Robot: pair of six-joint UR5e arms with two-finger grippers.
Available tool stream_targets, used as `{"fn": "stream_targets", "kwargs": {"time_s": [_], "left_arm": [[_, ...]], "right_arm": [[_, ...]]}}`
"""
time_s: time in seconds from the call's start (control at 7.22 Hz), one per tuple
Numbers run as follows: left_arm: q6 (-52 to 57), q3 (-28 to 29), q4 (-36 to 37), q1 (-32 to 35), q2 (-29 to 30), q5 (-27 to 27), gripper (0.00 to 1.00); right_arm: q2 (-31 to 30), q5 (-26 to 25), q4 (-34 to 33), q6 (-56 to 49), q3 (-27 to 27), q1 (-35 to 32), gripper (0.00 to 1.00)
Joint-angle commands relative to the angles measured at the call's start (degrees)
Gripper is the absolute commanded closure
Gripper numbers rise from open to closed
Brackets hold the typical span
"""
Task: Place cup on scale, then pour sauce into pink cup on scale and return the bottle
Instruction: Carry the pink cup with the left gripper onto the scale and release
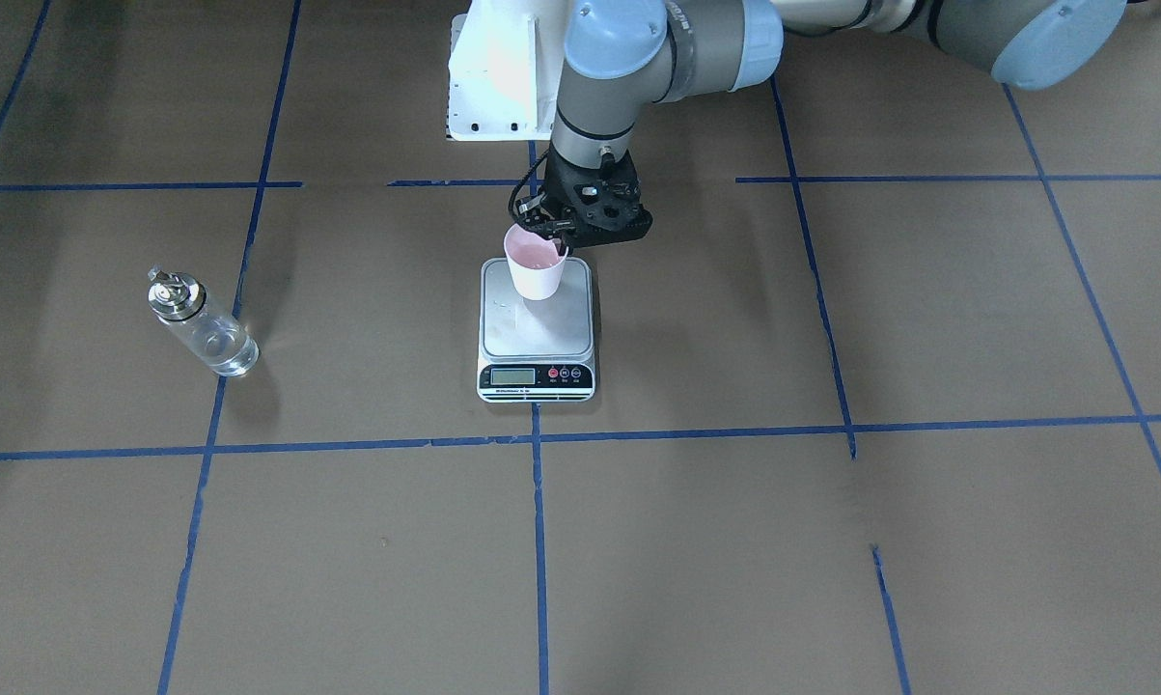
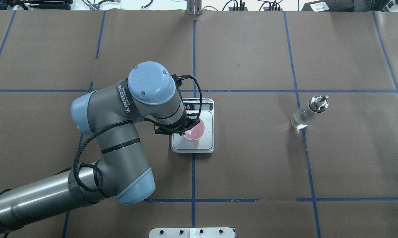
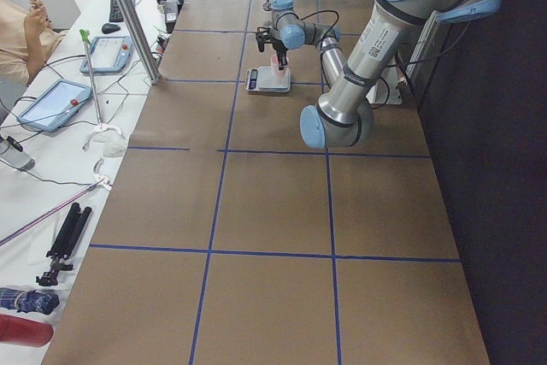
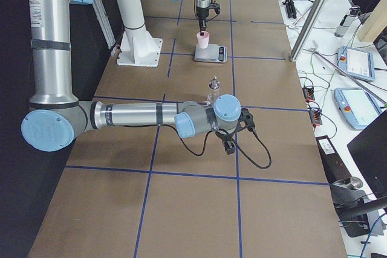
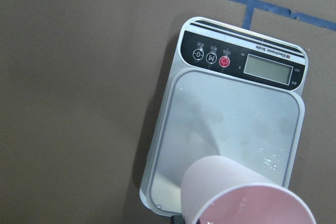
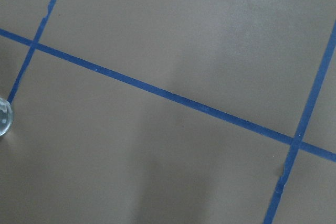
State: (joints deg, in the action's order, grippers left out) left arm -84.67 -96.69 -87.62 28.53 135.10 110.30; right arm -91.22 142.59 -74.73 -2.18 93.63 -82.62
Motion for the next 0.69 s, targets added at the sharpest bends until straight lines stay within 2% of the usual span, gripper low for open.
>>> {"fn": "stream_targets", "kwargs": {"time_s": [0.0,0.55], "left_arm": [[-0.1,1.7,0.2,-0.1,1.3,-0.5,1.0],[0.0,1.8,-0.1,-0.1,0.5,-0.4,1.0]], "right_arm": [[0.0,0.2,0.0,-0.1,-0.4,0.0,0.0],[0.0,0.2,-0.1,-0.1,-0.4,0.0,0.0]]}}
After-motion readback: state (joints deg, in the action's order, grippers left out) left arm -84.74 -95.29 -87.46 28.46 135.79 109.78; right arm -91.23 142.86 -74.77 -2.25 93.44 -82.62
